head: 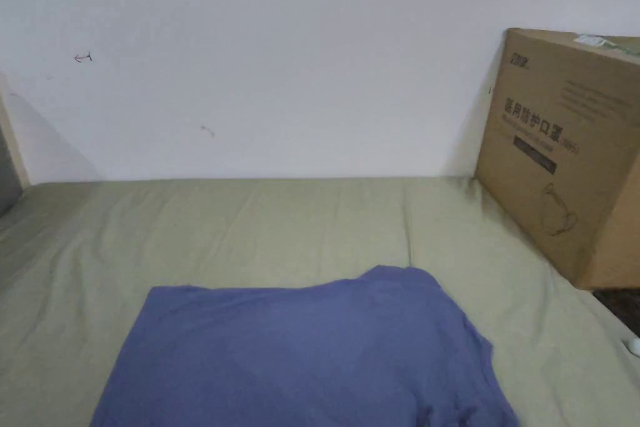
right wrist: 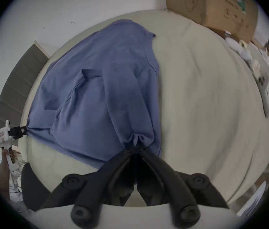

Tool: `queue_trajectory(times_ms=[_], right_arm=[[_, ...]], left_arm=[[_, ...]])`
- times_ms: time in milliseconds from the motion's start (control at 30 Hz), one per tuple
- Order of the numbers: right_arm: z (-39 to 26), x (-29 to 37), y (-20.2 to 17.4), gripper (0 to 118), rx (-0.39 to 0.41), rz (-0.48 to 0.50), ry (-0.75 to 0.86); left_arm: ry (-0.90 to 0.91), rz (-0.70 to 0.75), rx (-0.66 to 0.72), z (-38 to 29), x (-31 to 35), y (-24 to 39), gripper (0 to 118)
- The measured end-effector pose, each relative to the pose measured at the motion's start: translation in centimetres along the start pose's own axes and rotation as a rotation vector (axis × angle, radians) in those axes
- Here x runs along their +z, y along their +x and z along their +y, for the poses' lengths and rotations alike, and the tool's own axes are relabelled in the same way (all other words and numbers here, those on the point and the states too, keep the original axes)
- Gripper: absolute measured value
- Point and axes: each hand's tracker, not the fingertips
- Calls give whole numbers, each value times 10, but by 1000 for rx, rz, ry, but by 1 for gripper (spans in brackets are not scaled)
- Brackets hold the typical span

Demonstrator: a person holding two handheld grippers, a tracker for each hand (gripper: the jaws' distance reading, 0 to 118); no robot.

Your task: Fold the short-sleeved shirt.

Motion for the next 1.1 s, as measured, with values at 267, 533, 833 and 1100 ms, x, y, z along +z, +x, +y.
queue_trajectory(times_ms=[267, 533, 833, 1100], right_arm=[[-23, 26, 11, 0, -57, 2, -105], [-27, 42, -7, 107, 6, -86, -70], [-2, 144, -85, 107, 167, 22, 536], [7, 174, -158, 2, 238, 90, 1057]], left_arm=[[-80, 33, -82, -34, 31, 1, 1], [-28, 48, -72, -26, 60, 6, 103], [484, -151, -209, -1, 169, 91, 101], [895, -250, -363, -2, 186, 164, 0]])
